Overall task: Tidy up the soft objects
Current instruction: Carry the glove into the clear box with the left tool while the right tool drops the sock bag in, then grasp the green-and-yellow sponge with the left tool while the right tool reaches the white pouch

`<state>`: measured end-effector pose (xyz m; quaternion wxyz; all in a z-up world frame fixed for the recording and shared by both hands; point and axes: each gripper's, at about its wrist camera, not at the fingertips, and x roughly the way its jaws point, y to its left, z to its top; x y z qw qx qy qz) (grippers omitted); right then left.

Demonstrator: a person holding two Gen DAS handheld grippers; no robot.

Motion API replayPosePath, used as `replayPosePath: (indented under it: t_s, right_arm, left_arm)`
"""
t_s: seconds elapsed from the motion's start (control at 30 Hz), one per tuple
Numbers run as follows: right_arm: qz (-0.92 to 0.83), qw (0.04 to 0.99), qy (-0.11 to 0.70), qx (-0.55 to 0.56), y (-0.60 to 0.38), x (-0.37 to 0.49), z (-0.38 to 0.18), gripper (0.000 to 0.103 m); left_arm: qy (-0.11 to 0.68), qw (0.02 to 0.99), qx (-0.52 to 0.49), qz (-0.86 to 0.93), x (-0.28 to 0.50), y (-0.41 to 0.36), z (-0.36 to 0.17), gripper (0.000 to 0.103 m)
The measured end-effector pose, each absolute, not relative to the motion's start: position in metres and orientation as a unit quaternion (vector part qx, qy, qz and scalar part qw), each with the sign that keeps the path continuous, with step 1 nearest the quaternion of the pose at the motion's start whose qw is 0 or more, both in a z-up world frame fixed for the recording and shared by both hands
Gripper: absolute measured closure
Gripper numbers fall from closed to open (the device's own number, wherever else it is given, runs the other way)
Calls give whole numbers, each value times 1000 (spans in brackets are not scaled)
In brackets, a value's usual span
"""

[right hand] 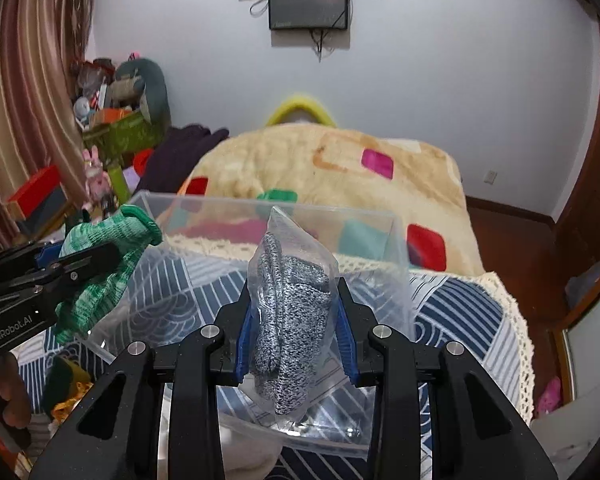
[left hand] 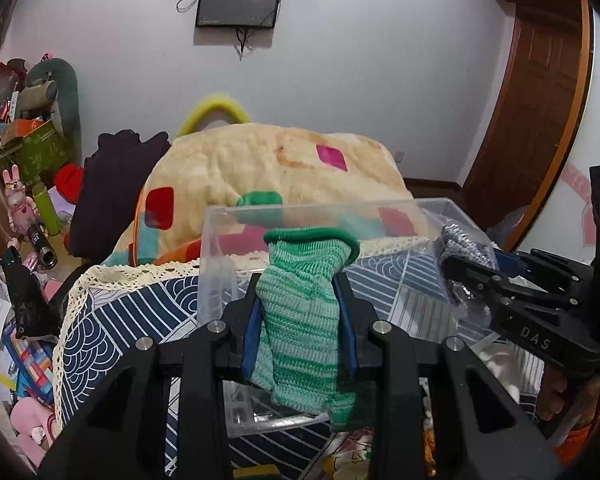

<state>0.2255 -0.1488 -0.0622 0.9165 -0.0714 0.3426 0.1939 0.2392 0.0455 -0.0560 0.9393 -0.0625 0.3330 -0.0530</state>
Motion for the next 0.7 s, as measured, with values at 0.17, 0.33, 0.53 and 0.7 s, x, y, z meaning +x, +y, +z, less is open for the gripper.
replayPosePath:
  t_s: [0.17, 0.33, 0.53, 0.7]
  right_arm:
    - [191, 909, 360, -86, -145, 228, -70, 70]
    - [197, 908, 357, -97, -144, 224, -65, 69]
    - [201, 912, 347, -86, -148, 220, -57, 59]
    - [205, 919, 328, -70, -155, 212, -45, 52]
  left_arm:
    - [344, 936, -56, -54, 243, 42, -60, 70]
    - [345, 936, -49, -50, 243, 40, -61, 67]
    - [338, 938, -58, -57, 236, 41, -58, 48]
    - [328, 941, -52, -63, 225, 37, -49, 44]
